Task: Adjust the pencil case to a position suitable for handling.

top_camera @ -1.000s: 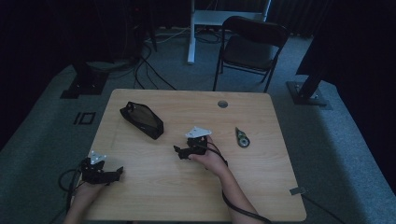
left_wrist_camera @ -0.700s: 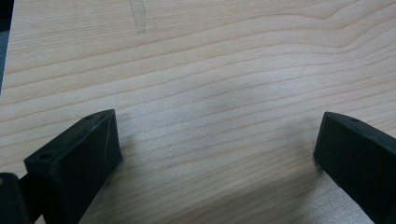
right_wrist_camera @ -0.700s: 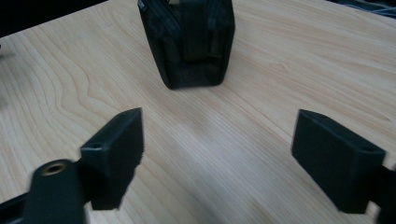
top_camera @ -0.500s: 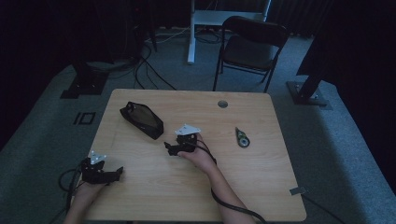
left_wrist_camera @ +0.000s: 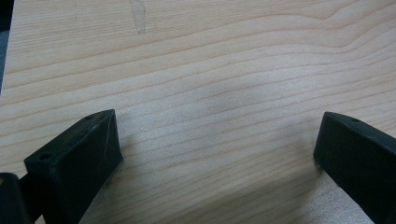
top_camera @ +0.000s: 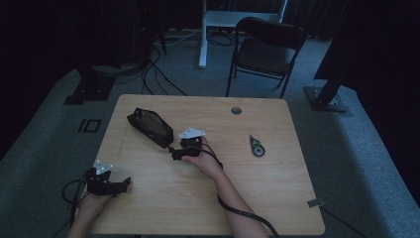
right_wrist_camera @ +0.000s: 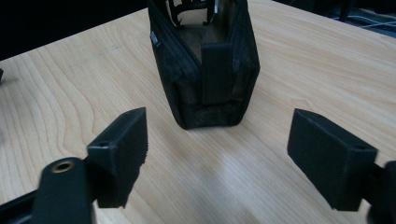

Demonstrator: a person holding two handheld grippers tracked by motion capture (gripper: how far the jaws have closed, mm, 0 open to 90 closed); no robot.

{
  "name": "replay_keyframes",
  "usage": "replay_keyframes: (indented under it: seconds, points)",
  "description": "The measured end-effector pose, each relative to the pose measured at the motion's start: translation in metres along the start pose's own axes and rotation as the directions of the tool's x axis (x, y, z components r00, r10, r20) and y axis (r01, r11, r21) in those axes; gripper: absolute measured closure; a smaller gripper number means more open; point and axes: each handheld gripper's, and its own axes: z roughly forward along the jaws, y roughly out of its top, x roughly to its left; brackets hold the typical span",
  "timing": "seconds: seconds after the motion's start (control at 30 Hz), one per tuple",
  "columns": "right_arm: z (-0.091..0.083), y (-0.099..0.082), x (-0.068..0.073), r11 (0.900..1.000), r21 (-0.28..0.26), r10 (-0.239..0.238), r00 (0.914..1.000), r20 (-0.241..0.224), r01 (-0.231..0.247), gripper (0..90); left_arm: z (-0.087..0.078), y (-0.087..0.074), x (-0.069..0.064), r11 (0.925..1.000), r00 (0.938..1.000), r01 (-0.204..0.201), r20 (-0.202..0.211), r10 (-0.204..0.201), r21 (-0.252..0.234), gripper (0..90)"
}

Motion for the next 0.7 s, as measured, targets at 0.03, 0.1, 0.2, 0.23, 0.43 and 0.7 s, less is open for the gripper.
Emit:
replay_keyframes:
  seconds: [0.03,0.1,0.2,0.23,0.43,0.7]
  points:
    - [0.0,0.0,0.0,1.0,0.0,0.0,1.0,0.0,0.0,20.8,0.0,0.0,0.0,1.0,1.0,0.0,0.0,0.0,0.0,0.7]
    - [0.002,0.003,0.0,1.0,-0.001,-0.004,1.0,0.0,0.004,21.5,0.0,0.0,0.0,1.0,1.0,0.0,0.0,0.0,0.0,0.7]
    - [0.006,0.007,0.001,0.9999,-0.01,-0.006,1.0,-0.003,0.006,23.2,0.0,0.0,0.0,1.0,1.0,0.0,0.0,0.0,0.0,0.7]
    - [0.007,0.008,0.001,0.9999,-0.01,-0.007,1.0,-0.004,0.006,23.5,0.0,0.0,0.0,1.0,1.0,0.0,0.0,0.0,0.0,0.7]
    - [0.013,0.012,0.0,0.9993,-0.025,-0.027,0.9996,0.012,0.027,35.9,0.0,0.0,0.0,1.0,1.0,0.0,0.0,0.0,0.0,0.7]
    - [0.024,0.016,0.001,0.9993,-0.017,-0.034,0.9994,-0.001,0.034,49.9,0.0,0.0,0.0,1.0,1.0,0.0,0.0,0.0,0.0,0.7]
